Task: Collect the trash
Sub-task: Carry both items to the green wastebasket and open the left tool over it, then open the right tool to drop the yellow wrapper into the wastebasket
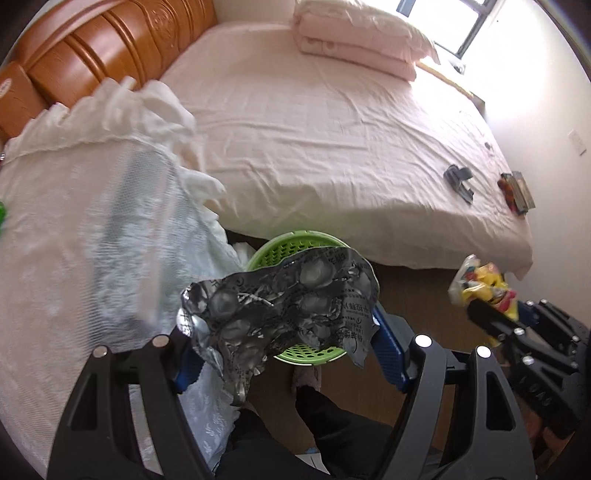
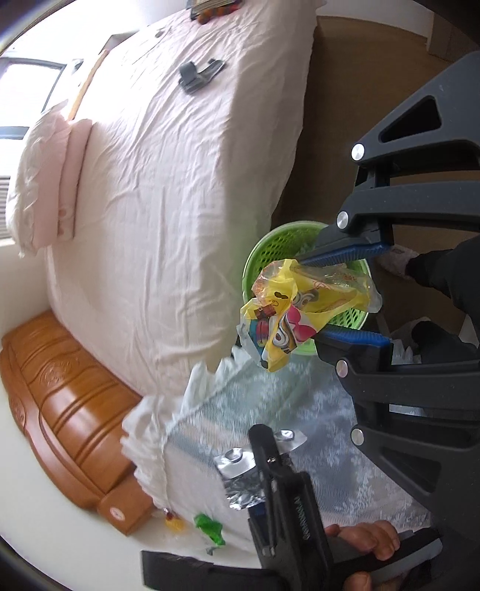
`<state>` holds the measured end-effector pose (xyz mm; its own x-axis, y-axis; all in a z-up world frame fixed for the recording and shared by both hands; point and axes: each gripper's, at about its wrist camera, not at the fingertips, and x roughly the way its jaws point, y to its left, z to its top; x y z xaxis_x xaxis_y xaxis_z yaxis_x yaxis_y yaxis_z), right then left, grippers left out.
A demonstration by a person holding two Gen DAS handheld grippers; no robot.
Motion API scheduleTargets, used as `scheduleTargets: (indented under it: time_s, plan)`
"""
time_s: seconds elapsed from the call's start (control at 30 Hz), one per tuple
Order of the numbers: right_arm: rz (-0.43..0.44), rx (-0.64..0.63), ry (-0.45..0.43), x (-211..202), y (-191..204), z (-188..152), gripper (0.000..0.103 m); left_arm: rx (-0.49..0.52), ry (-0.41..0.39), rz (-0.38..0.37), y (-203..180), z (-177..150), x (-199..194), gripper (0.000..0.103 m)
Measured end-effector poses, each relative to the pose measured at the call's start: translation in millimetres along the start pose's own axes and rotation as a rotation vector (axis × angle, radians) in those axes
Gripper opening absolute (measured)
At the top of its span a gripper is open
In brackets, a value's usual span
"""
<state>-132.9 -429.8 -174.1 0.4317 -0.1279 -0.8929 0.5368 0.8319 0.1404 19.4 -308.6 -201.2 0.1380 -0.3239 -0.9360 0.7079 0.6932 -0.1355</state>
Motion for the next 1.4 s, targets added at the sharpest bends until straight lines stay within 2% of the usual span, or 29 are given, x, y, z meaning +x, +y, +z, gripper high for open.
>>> scheduleTargets:
  time_s: [0.33, 0.53, 0.7, 0.87, 1.03, 1.3, 1.4]
  plan:
    - [-0.036, -0.020, 0.032, 4.7, -46.9, 11.2, 0.032, -0.027, 0.127, 0.041, -24.5, -2.0, 86.0, 0.073]
    - [-0.047, -0.022, 0.041, 7.1, -67.2, 17.6, 0.032, -0.065, 0.205, 0.039, -35.3, -3.6, 120.9, 0.088]
    - [-0.034, -0.025, 0.053, 13.0, -71.7, 19.4, 0.032, -0.066, 0.231, 0.048, -42.6, -3.0, 129.6, 0.091]
    - [-0.012, -0.029, 0.058, 17.9, -67.4, 20.5, 0.032, -0.062, 0.229, 0.071, -42.0, -0.4, 126.5, 0.095]
    - [0.017, -0.051, 0.077, 31.4, -56.8, 22.4, 0.032, -0.071, 0.189, 0.094, -32.2, 1.9, 106.2, 0.095]
    - [0.091, -0.144, 0.214, 111.6, -11.2, 14.6, 0.032, -0.092, 0.132, 0.145, -7.6, -3.5, 61.3, 0.095]
    - [0.093, -0.184, 0.269, 144.9, 7.1, 10.4, 0.032, -0.105, 0.110, 0.168, -1.4, -9.8, 46.3, 0.095]
